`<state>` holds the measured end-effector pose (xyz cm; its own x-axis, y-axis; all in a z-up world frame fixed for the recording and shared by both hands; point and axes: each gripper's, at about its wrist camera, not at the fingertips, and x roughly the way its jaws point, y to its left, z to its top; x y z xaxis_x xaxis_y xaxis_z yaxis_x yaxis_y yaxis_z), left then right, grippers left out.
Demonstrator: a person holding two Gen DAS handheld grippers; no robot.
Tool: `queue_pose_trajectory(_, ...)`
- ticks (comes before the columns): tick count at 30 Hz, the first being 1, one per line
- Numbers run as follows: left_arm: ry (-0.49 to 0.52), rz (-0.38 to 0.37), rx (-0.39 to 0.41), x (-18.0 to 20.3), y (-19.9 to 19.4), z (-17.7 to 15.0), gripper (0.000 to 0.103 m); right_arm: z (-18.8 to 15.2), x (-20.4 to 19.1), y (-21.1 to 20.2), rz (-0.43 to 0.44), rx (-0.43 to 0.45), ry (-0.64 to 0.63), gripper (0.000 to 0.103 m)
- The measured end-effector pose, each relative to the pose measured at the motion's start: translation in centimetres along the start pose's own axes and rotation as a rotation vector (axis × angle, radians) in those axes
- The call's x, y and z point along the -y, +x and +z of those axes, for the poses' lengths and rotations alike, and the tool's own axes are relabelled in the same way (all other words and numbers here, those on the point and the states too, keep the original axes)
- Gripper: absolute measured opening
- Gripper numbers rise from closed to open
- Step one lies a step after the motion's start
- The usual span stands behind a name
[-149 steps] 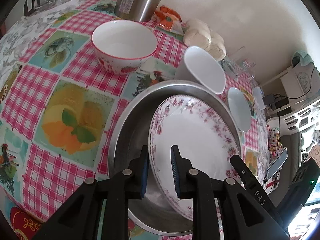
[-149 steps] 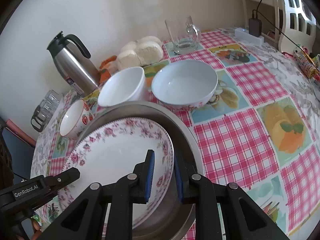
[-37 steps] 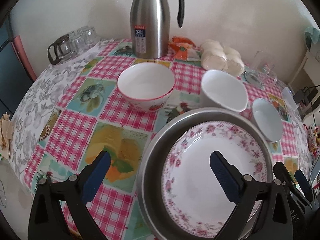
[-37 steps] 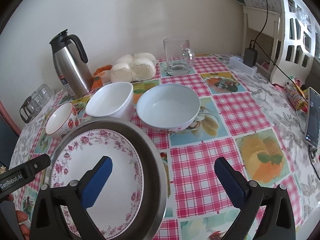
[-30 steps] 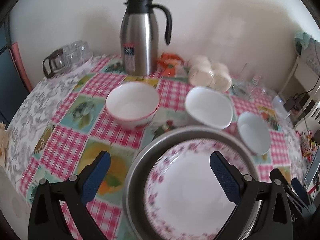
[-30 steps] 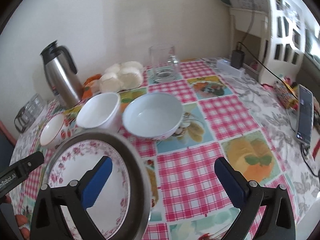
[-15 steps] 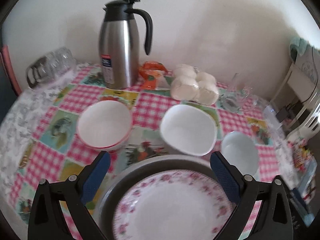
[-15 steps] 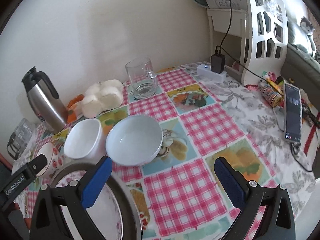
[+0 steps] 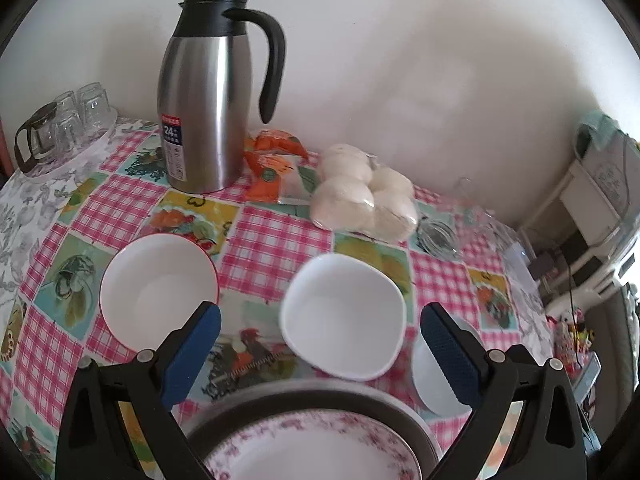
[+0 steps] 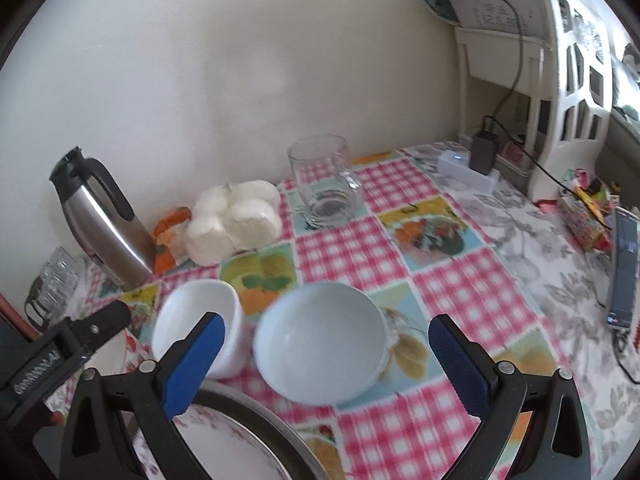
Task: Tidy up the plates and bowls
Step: 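Move both tools up and over to the red-rimmed white bowl, then close both tools on the rim of the red-rimmed white bowl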
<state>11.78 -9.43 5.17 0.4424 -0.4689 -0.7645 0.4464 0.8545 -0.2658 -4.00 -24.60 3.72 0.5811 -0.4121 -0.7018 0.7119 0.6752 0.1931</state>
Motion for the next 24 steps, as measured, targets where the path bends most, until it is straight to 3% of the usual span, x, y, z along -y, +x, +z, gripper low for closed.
queue_pose_trajectory(11,-0.036,0.065,-0.069,-2.0,3.6,1.4,0.100,0.2,-2.8,3.8,0.049,-0.060,-0.036,0.103)
queue_pose_trajectory(18,-0.108,0.137,-0.051,-5.8,2.2,2.5,0.100,-0.7,-6.2,4.0,0.109,-0.075,-0.085,0.100)
queue_pose_trajectory(24,-0.191,0.206,-0.062,-10.8,1.2,3.1,0.100,-2.2,-10.3,4.2,0.163,-0.097,-0.147,0.091)
